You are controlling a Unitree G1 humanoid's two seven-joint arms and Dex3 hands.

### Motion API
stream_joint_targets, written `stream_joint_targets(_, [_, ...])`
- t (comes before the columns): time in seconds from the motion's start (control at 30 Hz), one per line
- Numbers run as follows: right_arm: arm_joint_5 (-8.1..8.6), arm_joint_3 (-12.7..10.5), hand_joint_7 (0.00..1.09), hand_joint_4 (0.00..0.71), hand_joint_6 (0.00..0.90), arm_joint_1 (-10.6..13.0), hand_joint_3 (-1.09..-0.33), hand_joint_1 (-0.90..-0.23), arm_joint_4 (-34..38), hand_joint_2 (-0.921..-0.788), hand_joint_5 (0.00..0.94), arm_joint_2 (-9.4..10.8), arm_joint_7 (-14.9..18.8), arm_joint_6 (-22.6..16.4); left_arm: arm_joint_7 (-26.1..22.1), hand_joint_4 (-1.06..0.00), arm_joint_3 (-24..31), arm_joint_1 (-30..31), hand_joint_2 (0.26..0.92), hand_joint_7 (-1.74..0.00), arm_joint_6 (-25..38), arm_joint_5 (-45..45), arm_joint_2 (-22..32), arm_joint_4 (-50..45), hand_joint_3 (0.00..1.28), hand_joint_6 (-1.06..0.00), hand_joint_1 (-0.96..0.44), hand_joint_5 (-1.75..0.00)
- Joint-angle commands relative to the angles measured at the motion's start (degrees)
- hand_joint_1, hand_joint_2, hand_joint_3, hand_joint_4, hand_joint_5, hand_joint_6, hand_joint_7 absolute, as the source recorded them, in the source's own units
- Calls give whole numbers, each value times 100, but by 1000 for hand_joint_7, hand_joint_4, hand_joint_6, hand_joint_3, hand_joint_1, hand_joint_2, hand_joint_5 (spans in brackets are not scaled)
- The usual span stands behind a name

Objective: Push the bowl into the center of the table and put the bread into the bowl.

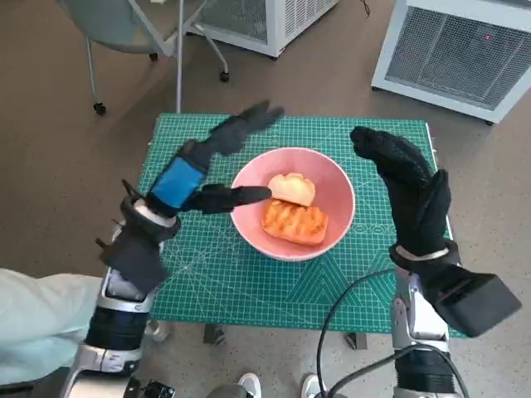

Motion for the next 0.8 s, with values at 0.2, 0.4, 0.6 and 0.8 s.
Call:
stream_joint_targets(0.2, [8, -17, 504, 171, -1, -161, -756, -696, -51, -921, 7, -144, -9, 184, -328, -341, 316, 44, 921, -12, -127, -1020, -677, 433, 280, -396, -539, -12])
stream_joint_targets(0.4, [42, 4, 504, 170, -1, -300, -756, -687, -41, -921, 6, -188, 40, 243, -565, -354, 430, -48, 921, -17, -242, -1120, -725, 674, 294, -405, -545, -16])
stream_joint_targets(0.6, [12, 18, 511, 169, -1, -403, -755, -685, -33, -921, 4, -245, 38, 285, -669, -360, 531, -117, 921, -19, -307, -1162, -789, 810, 297, -406, -548, -16])
stream_joint_targets(0.8, [-39, 32, 518, 166, -1, -467, -752, -685, -116, -921, 2, -285, 6, 374, -602, -358, 604, -132, 921, -15, -343, -1138, -866, 791, 297, -398, -547, -13])
